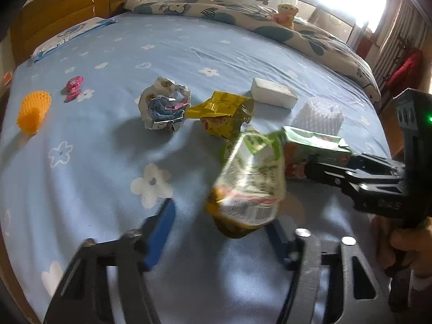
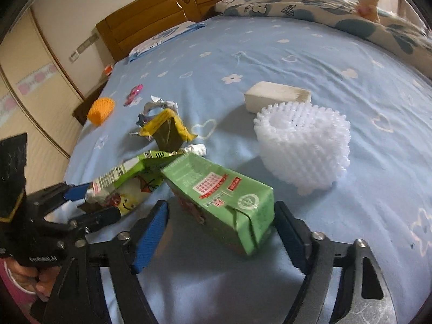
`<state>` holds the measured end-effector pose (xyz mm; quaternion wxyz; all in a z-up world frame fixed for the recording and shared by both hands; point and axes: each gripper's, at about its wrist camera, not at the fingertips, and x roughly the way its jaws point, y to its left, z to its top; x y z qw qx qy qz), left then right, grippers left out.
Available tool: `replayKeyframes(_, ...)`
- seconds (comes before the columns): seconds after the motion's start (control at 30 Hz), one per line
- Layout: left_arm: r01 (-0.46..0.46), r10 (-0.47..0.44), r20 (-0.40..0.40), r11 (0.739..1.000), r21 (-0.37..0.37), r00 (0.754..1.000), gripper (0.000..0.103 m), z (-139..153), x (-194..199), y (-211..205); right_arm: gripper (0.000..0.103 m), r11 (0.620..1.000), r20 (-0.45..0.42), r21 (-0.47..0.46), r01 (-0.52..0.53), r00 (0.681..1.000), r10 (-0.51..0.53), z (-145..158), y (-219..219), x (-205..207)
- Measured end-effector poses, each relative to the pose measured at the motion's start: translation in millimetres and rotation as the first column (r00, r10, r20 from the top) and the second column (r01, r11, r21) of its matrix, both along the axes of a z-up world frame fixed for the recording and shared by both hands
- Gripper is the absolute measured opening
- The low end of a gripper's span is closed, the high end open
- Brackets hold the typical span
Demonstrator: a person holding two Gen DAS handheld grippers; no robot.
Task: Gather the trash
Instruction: 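Grasp the green juice pouch with the left tool while the right grasps the green carton, then carry the green pouch and green carton over the bin with both tools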
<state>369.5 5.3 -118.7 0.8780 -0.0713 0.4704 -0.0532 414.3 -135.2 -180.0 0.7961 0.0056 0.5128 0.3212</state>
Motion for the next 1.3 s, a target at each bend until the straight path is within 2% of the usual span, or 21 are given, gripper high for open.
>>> replayKeyframes(0.03, 0.008, -0.008, -0.006, 1.0, -0.007, 1.0, 0.037, -1, 1, 0, 0.045, 1.0, -0.006, 0.0, 0.006, 1.0, -0.006, -1, -1, 1)
replayKeyframes(0.2, 0.031, -0.031, 0.024, 1.0, 0.001, 0.999, 0.036, 5, -8, -1, 0.04, 0.997, -0.014, 0.047, 0.059, 0.998, -0.059, 6, -13, -14)
replayKeyframes(0.37, 0.061, -0.061, 0.044, 0.998, 0.011, 0.997, 0.035, 13, -32, -2, 0.038, 0.991, -0.011, 0.068, 0.119, 0.993, -0.118, 19, -30, -52)
replayKeyframes(0.47, 0.071, -0.071, 0.039, 0.997, 0.005, 0.997, 0.035, 14, -49, 0, 0.038, 0.992, -0.013, 0.074, 0.1, 0.995, -0.099, 23, -35, -77)
replayKeyframes(0.57, 0.068, -0.068, 0.025, 0.998, -0.007, 0.997, 0.035, 10, -65, 4, 0.042, 0.995, 0.03, 0.034, 0.092, 0.995, -0.093, 24, -32, -90)
replayKeyframes(0.63, 0.068, -0.067, 0.015, 0.998, -0.006, 0.998, 0.035, 7, -73, 6, 0.05, 0.995, 0.032, 0.023, 0.095, 0.995, -0.096, 23, -28, -87)
replayKeyframes(0.8, 0.065, -0.065, 0.01, 0.998, -0.014, 0.998, 0.035, 12, -80, 8, 0.054, 0.995, 0.043, 0.0, 0.103, 0.994, -0.103, 19, -14, -71)
replayKeyframes(0.87, 0.066, -0.066, 0.017, 0.998, -0.013, 0.998, 0.035, 16, -81, 8, 0.048, 0.995, 0.027, 0.001, 0.105, 0.994, -0.105, 16, -12, -67)
replayKeyframes(0.9, 0.068, -0.068, 0.02, 0.998, -0.013, 0.997, 0.035, 16, -82, 7, 0.037, 0.994, 0.017, 0.01, 0.108, 0.994, -0.108, 16, -12, -68)
replayKeyframes(0.93, 0.073, -0.073, 0.024, 0.997, -0.012, 0.997, 0.035, 18, -84, 6, 0.034, 0.992, 0.015, 0.02, 0.123, 0.992, -0.123, 17, -15, -69)
replayKeyframes(1.07, 0.096, -0.095, 0.041, 0.995, -0.012, 0.995, 0.034, 24, -92, -3, 0.033, 0.983, 0.031, 0.045, 0.175, 0.984, -0.177, 28, -29, -91)
replayKeyframes(1.3, 0.181, -0.179, 0.083, 0.983, -0.019, 0.98, 0.034, 44, -116, -34, 0.033, 0.95, 0.059, 0.091, 0.298, 0.951, -0.304, 62, -74, -142)
